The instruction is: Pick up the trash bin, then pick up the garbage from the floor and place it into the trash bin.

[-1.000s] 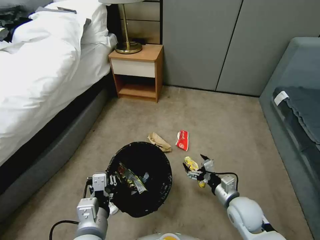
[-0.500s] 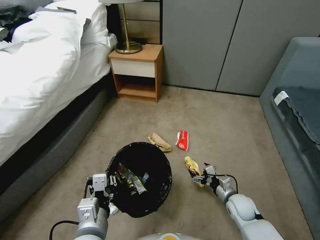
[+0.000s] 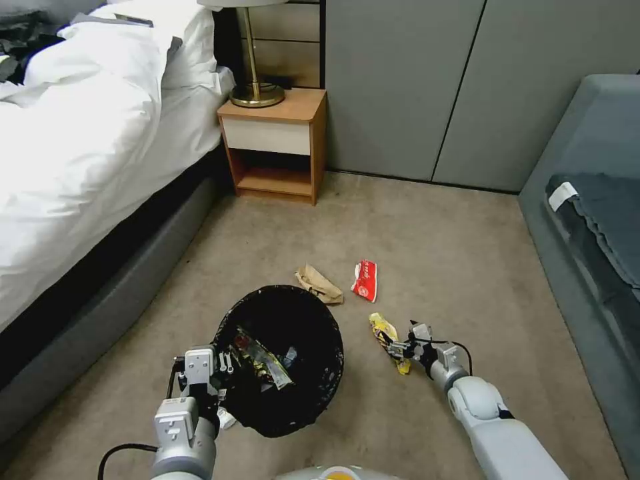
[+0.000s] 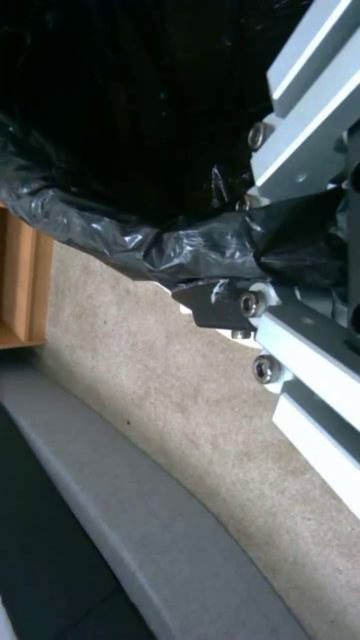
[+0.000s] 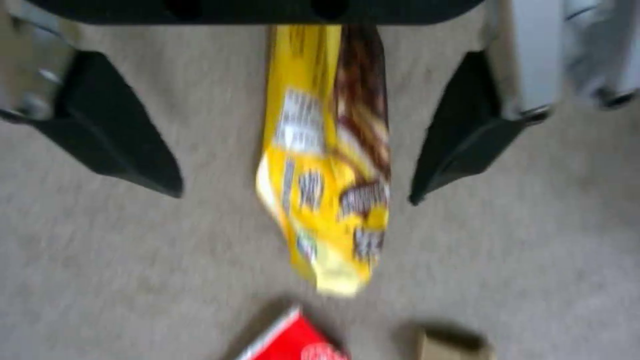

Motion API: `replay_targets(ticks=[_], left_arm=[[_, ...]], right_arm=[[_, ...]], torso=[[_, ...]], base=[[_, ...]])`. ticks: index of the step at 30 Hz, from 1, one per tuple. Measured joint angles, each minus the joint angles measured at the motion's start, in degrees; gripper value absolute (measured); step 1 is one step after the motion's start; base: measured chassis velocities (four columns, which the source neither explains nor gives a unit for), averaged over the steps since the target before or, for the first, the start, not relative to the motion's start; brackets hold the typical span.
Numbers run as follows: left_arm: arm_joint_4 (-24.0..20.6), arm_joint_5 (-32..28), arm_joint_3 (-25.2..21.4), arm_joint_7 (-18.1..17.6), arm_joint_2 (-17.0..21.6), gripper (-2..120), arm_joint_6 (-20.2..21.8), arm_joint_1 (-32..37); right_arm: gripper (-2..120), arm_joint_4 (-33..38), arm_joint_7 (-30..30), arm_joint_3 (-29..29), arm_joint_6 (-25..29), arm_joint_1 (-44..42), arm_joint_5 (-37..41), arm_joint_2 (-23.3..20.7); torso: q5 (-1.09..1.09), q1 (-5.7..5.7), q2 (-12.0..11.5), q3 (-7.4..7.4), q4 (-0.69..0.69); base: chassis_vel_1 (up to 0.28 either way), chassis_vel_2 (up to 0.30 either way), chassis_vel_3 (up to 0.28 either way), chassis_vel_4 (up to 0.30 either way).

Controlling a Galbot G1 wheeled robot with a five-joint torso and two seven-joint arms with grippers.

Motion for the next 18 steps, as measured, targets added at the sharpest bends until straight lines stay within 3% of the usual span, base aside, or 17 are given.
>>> replay_targets(ticks=[7, 18], left_arm=[[-0.05, 0.06, 0.08, -0.15, -0.06, 1, -0.22, 0.12], [-0.23, 0.12, 0.08, -0.19, -0.06, 1, -0.44, 0.48]], right_arm=[[69, -5.83, -0.33, 0.84, 2.17, 1.26, -1.49, 1.43], [28, -12.94, -0.51, 1.92, 5.27, 3.46, -2.54, 2.83]], torso=[[0.0, 0.0, 0.0, 0.0, 0.01], [-0.03, -0.01, 0.01, -0.02, 0.01]], base=[[0.0, 0.0, 0.0, 0.0], [0.0, 0.0, 0.0, 0.0]])
